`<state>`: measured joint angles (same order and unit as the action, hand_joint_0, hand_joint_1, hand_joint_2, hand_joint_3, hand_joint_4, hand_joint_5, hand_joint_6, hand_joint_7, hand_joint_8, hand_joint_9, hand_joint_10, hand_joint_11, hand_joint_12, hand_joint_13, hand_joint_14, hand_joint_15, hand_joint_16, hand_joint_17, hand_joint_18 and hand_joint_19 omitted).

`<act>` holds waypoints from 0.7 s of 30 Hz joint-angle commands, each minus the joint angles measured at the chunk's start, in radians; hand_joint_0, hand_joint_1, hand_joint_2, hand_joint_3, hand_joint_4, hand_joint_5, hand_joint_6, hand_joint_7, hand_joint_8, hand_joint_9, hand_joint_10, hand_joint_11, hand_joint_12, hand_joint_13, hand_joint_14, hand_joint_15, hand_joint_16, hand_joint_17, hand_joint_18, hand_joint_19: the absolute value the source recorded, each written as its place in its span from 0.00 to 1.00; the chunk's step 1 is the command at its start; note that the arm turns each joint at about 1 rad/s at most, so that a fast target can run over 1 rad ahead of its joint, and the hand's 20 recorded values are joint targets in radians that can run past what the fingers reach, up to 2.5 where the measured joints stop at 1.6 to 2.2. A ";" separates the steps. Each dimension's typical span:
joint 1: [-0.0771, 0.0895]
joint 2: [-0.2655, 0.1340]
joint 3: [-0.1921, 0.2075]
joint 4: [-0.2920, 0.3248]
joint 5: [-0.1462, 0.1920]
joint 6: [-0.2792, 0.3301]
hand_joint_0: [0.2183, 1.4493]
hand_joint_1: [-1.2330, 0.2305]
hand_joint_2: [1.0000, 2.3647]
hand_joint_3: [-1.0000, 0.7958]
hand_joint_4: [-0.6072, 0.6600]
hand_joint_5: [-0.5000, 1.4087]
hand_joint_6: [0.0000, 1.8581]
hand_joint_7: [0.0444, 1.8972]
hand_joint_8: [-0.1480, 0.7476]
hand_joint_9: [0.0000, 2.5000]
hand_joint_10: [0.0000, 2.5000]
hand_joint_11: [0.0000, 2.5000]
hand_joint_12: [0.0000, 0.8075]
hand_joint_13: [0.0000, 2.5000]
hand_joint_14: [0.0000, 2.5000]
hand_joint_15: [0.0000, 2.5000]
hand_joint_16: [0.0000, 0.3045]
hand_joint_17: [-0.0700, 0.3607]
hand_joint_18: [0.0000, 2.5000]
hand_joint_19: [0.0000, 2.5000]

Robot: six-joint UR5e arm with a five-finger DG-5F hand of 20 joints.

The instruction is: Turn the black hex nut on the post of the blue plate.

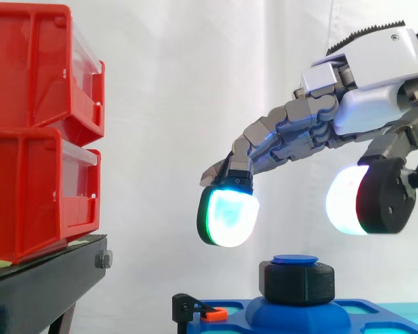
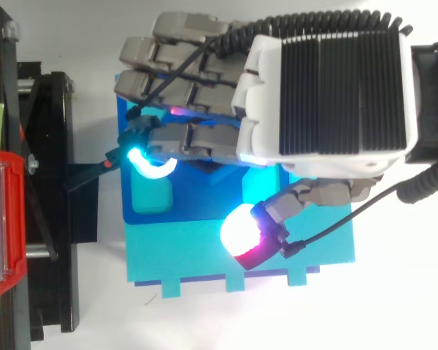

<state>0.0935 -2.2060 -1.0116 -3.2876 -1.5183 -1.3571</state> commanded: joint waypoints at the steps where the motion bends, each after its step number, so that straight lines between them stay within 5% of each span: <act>1: 0.012 0.000 -0.004 0.006 0.013 0.001 0.18 0.31 0.00 0.28 0.59 0.13 0.27 0.38 0.39 0.03 0.00 0.00 0.44 0.00 0.00 0.00 0.20 0.49 0.00 0.00; 21: 0.003 -0.032 -0.002 0.017 0.006 0.024 0.23 0.28 0.00 0.28 0.58 0.13 0.27 0.38 0.37 0.03 0.00 0.00 0.42 0.00 0.00 0.00 0.18 0.45 0.00 0.00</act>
<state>0.1025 -2.2376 -1.0128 -3.2712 -1.5102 -1.3326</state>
